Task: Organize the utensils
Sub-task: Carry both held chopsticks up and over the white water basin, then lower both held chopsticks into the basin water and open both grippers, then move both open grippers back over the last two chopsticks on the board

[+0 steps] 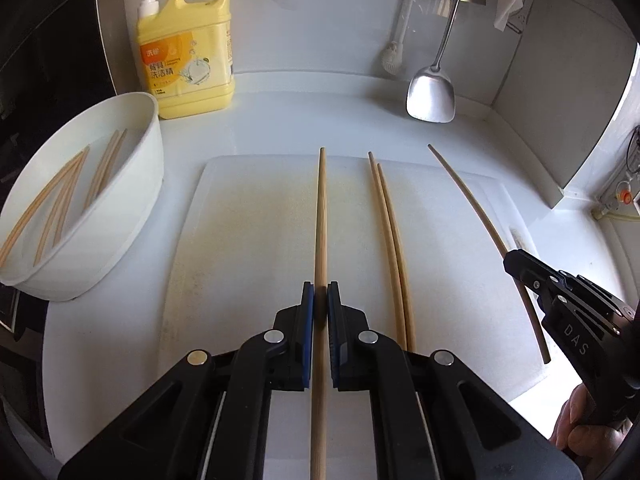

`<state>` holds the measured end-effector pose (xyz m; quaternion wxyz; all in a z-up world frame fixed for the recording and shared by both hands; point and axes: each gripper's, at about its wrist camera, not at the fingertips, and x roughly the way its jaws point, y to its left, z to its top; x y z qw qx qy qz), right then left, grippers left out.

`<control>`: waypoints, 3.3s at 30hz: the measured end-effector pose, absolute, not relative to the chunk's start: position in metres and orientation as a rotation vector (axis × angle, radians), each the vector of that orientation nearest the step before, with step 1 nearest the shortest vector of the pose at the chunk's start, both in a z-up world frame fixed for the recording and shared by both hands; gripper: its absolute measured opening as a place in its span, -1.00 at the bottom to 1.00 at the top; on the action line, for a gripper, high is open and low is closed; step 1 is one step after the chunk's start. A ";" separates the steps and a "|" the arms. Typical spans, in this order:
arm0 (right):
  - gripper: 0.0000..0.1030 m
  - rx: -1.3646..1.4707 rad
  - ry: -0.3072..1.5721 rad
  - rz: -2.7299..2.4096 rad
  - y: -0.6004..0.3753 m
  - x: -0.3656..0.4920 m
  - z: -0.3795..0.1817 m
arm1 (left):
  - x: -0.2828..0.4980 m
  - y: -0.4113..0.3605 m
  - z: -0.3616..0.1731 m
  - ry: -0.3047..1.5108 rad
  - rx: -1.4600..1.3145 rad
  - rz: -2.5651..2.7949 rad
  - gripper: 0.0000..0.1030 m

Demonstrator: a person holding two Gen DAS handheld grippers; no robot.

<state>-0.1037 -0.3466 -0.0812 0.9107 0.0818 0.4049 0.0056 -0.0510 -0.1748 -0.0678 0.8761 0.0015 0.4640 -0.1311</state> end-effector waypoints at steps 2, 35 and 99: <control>-0.87 0.172 0.823 0.035 -0.344 -0.107 -0.066 | -0.057 -0.165 -0.049 0.964 -0.018 -0.262 -0.86; -0.87 0.202 0.960 0.261 -0.028 0.064 -0.044 | 0.066 0.135 -0.060 1.021 -0.080 -0.108 -0.86; 0.30 0.271 0.930 -0.192 -0.233 -0.094 -0.037 | -0.004 -0.029 -0.018 0.997 0.046 -0.288 0.86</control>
